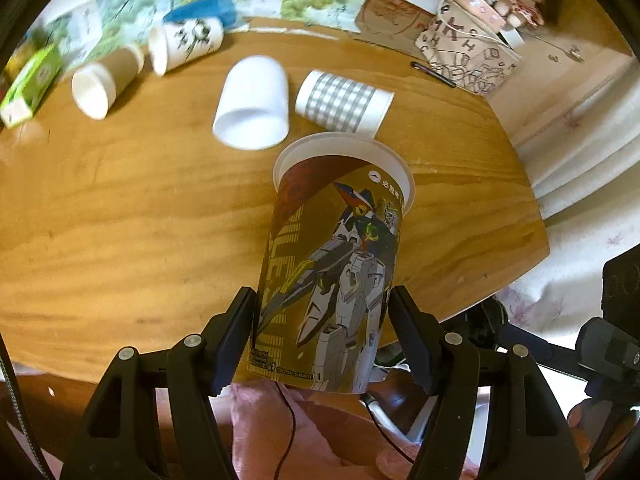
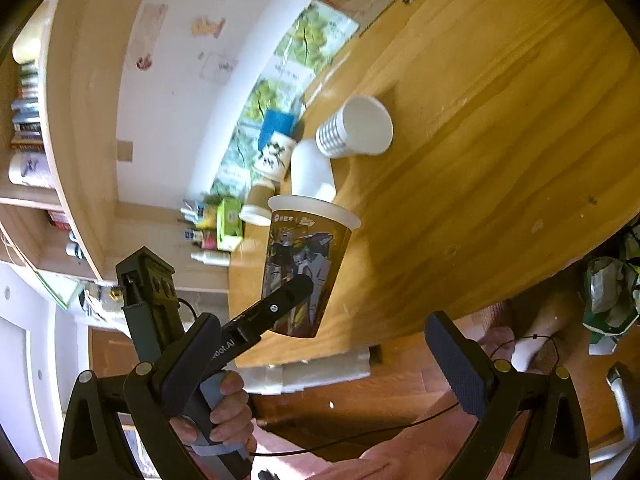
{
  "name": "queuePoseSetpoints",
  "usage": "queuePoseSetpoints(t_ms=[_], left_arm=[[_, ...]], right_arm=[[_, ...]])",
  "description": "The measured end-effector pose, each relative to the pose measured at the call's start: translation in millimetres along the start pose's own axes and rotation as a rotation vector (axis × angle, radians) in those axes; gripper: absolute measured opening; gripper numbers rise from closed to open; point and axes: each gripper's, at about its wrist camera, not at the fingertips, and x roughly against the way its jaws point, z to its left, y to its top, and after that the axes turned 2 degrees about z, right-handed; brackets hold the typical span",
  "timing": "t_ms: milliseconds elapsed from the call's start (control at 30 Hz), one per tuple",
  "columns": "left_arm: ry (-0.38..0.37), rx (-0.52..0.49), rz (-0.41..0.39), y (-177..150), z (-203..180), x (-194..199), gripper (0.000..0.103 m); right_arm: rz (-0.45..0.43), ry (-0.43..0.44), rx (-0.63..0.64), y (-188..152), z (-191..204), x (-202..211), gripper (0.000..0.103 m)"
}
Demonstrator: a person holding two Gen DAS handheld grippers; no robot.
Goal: Flip cup upright
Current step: 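Lift the brown cup with the left gripper and rotate it opening-up, then close the right gripper on the cup while the left gripper opens and releases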
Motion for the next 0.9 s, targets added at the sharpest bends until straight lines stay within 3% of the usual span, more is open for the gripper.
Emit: queuePoseSetpoints(t_ms=[333, 900], left_arm=[[-0.024, 0.069, 0.027, -17, 11, -19, 0.071], [-0.091, 0.087, 0.103, -25, 17, -35, 0.071]], right_arm=[[0.095, -0.040, 0.029, 3, 5, -29, 0.102], [0.155, -0.101, -0.020, 11, -10, -62, 0.102]])
